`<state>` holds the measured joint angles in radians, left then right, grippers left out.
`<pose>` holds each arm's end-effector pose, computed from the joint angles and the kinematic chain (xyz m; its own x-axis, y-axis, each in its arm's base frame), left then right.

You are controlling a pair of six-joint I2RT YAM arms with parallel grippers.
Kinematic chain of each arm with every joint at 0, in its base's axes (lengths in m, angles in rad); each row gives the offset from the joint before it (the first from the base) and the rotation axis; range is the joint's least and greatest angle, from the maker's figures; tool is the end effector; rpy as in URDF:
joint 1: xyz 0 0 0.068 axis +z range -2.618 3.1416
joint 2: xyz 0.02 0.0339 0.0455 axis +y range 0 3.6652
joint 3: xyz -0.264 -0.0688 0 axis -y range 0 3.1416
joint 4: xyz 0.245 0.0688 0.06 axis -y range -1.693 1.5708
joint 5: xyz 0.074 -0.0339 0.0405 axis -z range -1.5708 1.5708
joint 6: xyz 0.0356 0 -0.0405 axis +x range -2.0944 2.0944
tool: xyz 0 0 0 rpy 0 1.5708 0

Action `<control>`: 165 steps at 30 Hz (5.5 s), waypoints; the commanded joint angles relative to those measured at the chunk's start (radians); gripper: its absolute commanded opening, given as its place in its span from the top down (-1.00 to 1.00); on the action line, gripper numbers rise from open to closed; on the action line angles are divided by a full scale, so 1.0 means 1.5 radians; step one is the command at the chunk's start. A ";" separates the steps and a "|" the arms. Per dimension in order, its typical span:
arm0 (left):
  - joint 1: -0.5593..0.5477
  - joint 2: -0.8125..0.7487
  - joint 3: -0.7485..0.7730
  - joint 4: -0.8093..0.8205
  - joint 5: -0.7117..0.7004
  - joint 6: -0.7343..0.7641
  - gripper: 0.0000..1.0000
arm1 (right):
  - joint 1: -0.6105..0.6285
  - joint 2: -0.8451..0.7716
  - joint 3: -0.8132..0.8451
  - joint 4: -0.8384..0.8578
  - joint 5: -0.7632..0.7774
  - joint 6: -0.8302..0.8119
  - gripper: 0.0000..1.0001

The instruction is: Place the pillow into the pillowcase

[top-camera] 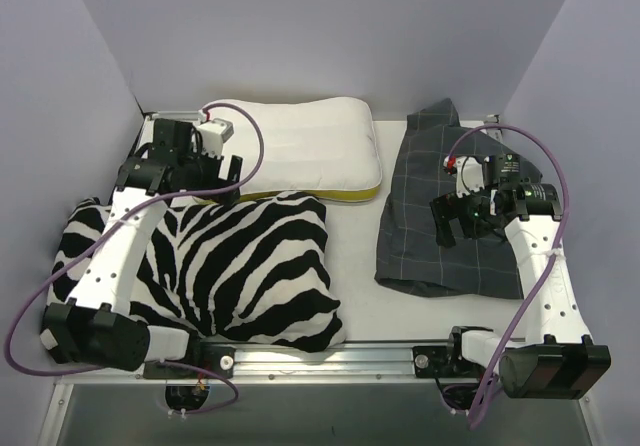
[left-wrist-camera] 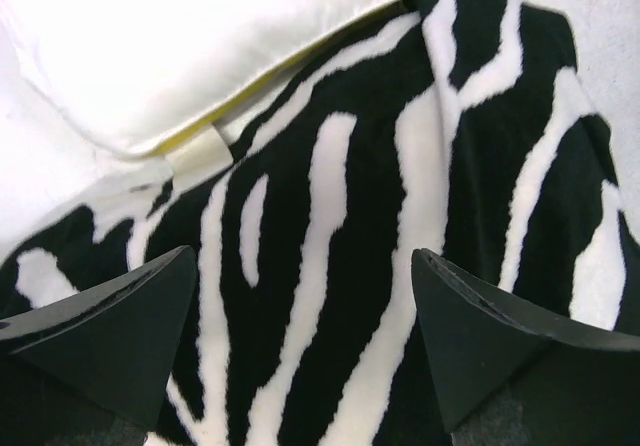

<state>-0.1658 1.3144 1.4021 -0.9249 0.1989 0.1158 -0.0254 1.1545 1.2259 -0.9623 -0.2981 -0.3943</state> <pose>0.2600 -0.0506 0.3692 -0.6939 0.2310 -0.6820 0.3750 0.9245 -0.0684 0.2215 0.0048 0.3483 -0.6561 -0.3507 -0.6682 -0.4467 0.8942 -0.0307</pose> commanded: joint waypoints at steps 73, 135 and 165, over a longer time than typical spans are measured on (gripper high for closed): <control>0.270 0.106 0.121 -0.044 0.305 0.232 -0.95 | 0.153 0.881 0.674 -0.074 -0.070 -0.005 0.81; 0.159 -0.071 -0.074 0.040 0.207 0.272 -0.95 | 0.127 0.619 0.456 0.095 -0.071 -0.107 -0.53; 0.160 -0.041 -0.077 0.088 0.240 0.268 -0.95 | -0.179 0.726 0.362 -0.158 0.083 -0.073 1.00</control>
<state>0.0689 1.2510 1.2774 -0.8482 0.5076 0.5041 -0.2295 2.3318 1.9041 -0.9524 -0.0551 -0.5503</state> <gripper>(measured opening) 0.975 0.045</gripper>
